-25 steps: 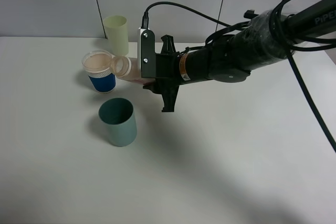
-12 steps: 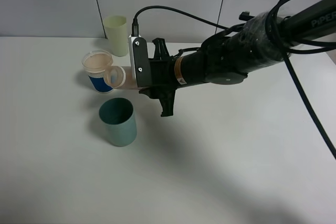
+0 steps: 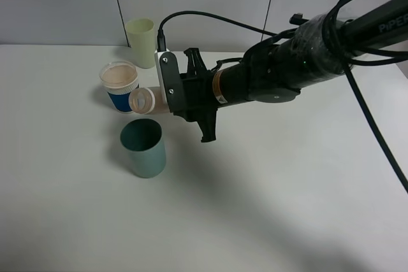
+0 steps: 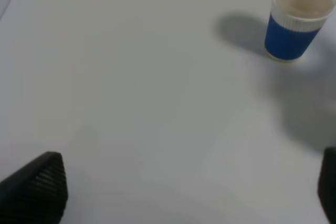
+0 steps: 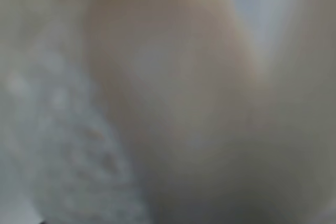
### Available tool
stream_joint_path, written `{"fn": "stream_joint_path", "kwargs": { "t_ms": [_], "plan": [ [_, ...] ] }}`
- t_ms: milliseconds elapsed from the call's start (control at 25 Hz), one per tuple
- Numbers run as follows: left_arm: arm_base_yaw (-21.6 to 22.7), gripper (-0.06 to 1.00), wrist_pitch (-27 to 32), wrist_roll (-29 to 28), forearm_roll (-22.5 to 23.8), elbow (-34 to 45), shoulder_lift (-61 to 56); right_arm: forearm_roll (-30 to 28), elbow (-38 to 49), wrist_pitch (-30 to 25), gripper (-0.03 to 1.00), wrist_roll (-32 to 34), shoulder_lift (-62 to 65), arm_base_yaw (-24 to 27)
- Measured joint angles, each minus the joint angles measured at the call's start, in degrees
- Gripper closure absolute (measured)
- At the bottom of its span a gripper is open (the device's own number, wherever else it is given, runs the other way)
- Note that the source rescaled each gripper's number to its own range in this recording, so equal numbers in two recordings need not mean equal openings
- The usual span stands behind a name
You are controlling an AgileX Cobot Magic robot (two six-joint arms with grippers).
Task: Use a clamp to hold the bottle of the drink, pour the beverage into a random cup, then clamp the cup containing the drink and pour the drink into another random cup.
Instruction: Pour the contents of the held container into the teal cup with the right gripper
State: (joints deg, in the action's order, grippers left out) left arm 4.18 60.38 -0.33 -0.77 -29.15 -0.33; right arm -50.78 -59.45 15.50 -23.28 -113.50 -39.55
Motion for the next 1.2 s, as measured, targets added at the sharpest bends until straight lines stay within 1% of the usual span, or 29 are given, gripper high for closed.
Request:
{"fn": "stream_joint_path", "kwargs": {
  "t_ms": [280,760,1200],
  "plan": [
    [0.0,0.07,0.0,0.0,0.0,0.0,0.0,0.0,0.0,-0.6,0.96,-1.6,0.6,0.0],
    [0.0,0.07,0.0,0.0,0.0,0.0,0.0,0.0,0.0,-2.0,0.96,-6.9,1.3,-0.1],
    [0.0,0.07,0.0,0.0,0.0,0.0,0.0,3.8,0.0,-2.3,0.96,-11.8,1.3,-0.2]
  ]
}}
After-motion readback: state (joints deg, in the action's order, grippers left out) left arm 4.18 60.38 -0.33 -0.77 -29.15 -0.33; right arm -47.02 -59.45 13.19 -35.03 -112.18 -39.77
